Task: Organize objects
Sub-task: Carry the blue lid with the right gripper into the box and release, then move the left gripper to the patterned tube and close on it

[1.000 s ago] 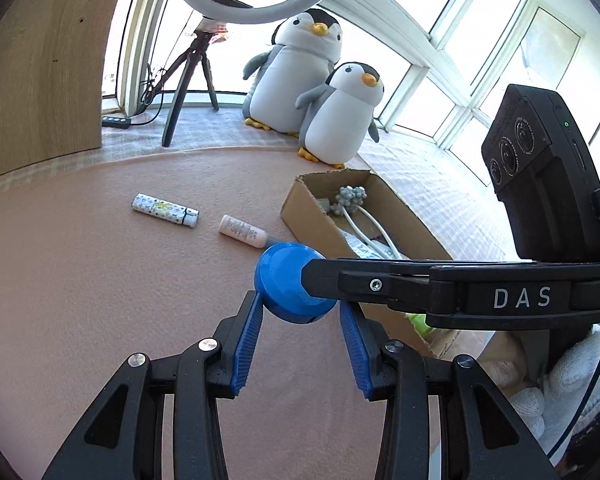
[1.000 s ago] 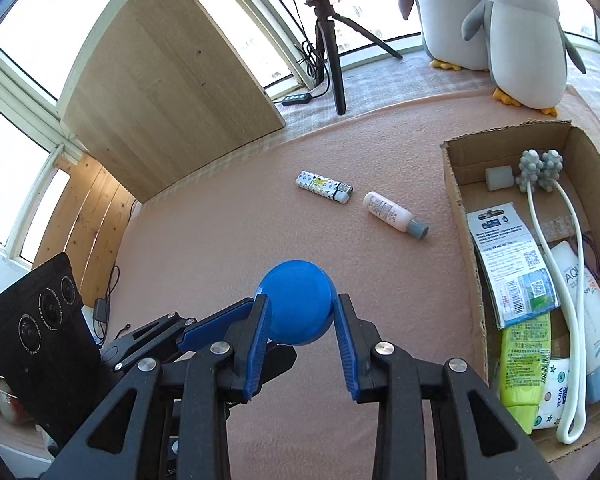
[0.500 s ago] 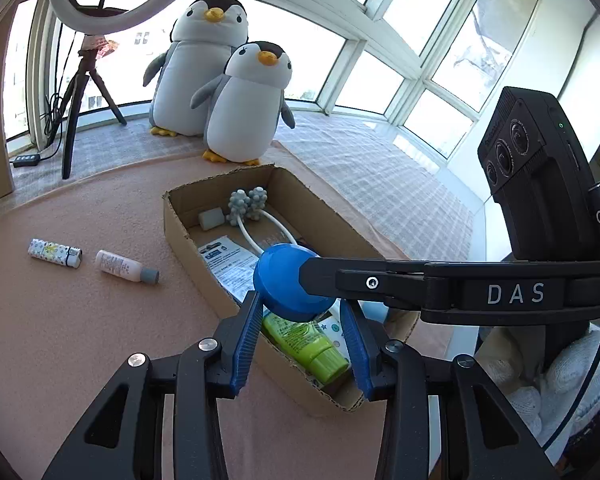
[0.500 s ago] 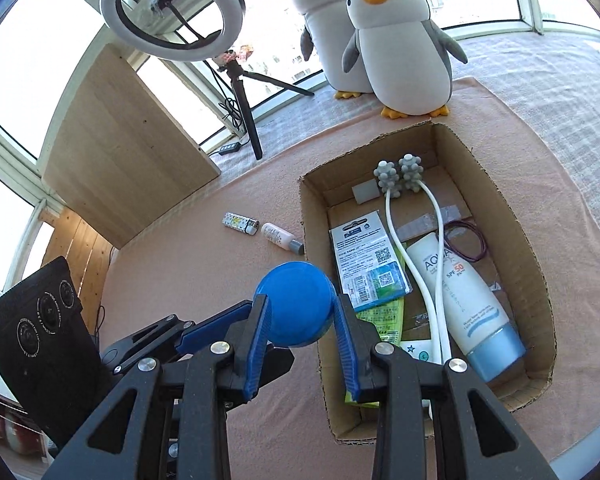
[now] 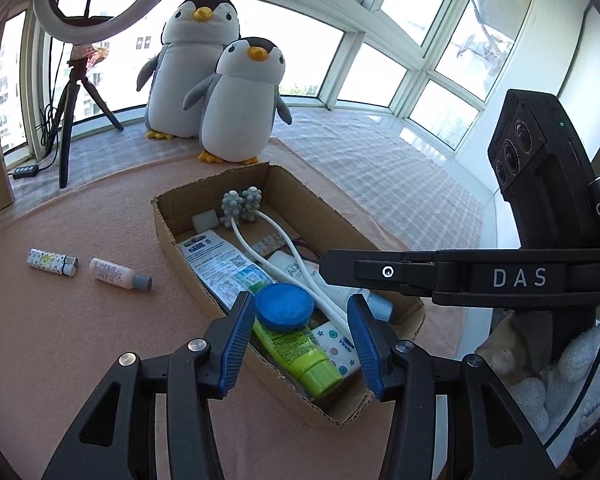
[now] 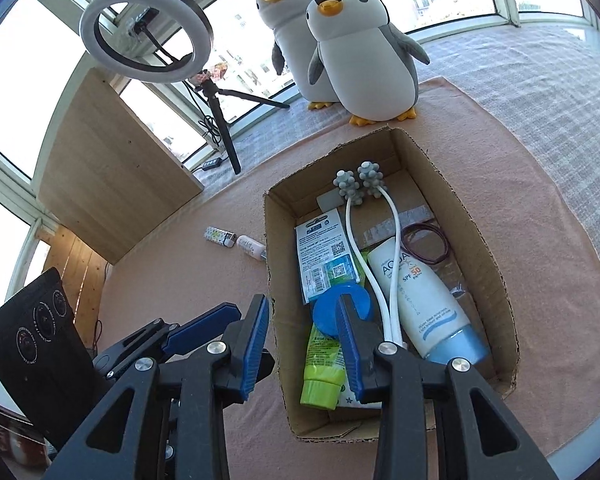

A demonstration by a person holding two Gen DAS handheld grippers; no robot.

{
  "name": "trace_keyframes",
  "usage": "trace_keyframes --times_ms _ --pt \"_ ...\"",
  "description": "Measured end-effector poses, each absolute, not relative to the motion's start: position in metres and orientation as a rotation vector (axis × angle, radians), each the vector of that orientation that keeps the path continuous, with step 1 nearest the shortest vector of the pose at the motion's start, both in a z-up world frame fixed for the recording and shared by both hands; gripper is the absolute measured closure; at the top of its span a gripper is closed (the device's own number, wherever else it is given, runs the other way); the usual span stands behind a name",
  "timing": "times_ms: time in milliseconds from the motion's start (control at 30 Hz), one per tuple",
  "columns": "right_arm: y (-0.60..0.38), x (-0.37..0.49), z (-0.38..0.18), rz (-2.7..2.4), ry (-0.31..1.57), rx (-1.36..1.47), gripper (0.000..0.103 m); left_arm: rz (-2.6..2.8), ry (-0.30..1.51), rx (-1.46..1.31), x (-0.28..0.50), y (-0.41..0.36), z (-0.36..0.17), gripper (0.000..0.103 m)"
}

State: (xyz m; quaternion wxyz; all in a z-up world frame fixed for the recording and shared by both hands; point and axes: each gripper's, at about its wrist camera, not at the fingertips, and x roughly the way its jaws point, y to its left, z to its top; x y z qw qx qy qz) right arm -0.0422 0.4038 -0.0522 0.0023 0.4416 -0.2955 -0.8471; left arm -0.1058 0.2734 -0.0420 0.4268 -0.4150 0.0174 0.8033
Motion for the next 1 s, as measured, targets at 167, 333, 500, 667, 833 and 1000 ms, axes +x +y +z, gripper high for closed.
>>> trace_keyframes --times_ms 167,333,500,667,833,1000 --pt "0.394 -0.046 -0.054 -2.645 -0.918 1.383 0.066 2.035 0.050 -1.039 -0.108 0.260 -0.041 0.050" --pt "0.384 -0.046 -0.052 -2.656 -0.886 1.385 0.064 2.075 0.046 -1.058 -0.118 0.240 -0.042 0.045" --pt "0.375 -0.044 -0.054 -2.655 -0.882 1.389 0.062 2.120 0.022 -1.122 -0.140 0.207 -0.051 0.036" --pt "0.362 -0.040 -0.063 -2.631 -0.873 1.410 0.062 2.193 -0.018 -1.206 -0.170 0.170 -0.066 0.036" --pt "0.354 -0.033 -0.067 -2.616 -0.880 1.419 0.062 2.254 -0.057 -1.284 -0.206 0.144 -0.077 0.036" --pt "0.351 -0.023 -0.065 -2.619 -0.874 1.425 0.062 2.313 -0.088 -1.339 -0.248 0.131 -0.089 0.036"
